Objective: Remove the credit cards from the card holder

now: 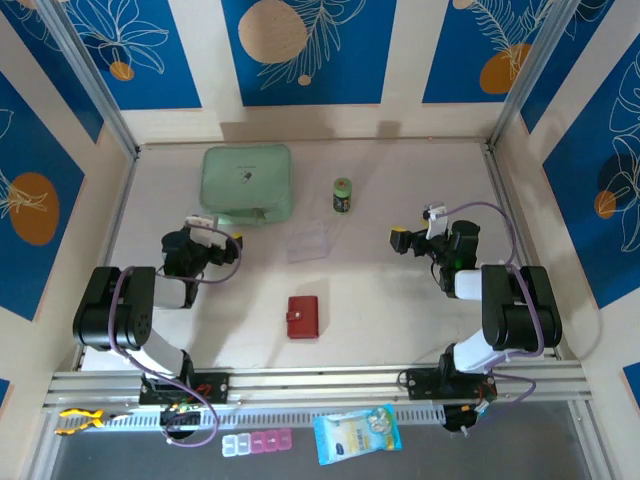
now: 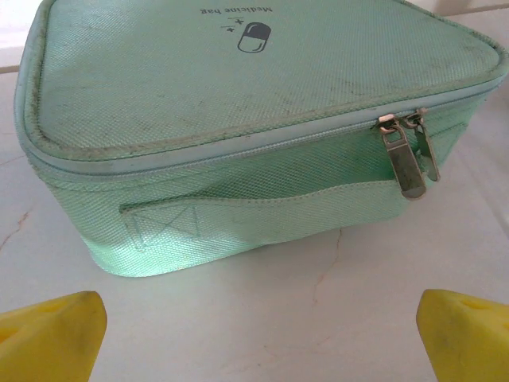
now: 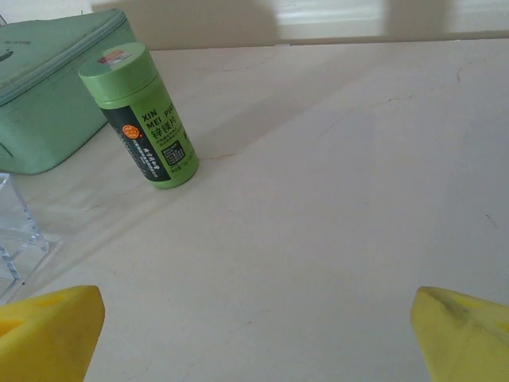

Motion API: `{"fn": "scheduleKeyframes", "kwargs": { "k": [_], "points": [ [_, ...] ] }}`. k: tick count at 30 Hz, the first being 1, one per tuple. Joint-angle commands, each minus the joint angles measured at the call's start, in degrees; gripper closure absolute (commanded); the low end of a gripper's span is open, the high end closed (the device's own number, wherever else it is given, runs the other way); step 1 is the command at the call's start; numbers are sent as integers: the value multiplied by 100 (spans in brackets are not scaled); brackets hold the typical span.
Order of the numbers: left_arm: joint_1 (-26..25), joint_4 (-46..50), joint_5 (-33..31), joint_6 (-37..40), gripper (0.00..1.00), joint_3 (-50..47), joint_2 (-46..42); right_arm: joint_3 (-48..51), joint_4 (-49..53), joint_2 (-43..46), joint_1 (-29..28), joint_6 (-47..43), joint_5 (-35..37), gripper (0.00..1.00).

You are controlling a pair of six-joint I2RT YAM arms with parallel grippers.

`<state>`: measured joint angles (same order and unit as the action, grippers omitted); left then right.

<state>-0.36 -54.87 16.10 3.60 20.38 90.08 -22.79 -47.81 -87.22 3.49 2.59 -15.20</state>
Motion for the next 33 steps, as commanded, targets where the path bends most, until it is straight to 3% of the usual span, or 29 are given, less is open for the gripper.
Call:
{"fn": "scheduleKeyframes", "kwargs": {
  "k": [1,20,24,33],
  "points": [
    [36,-172,178,123,0,-26,-39,82,-173,21,-21,-66,13,1],
    [34,-178,139,108,0,-26,-39,73,-175,16,-7,-59,-5,1],
    [36,-74,-418,-88,0,36,-27,74,-168,21,-6,-55,-3,1],
    [36,-63,-474,-104,0,34,-30,76,-175,20,-7,-55,-8,1]
  ]
}}
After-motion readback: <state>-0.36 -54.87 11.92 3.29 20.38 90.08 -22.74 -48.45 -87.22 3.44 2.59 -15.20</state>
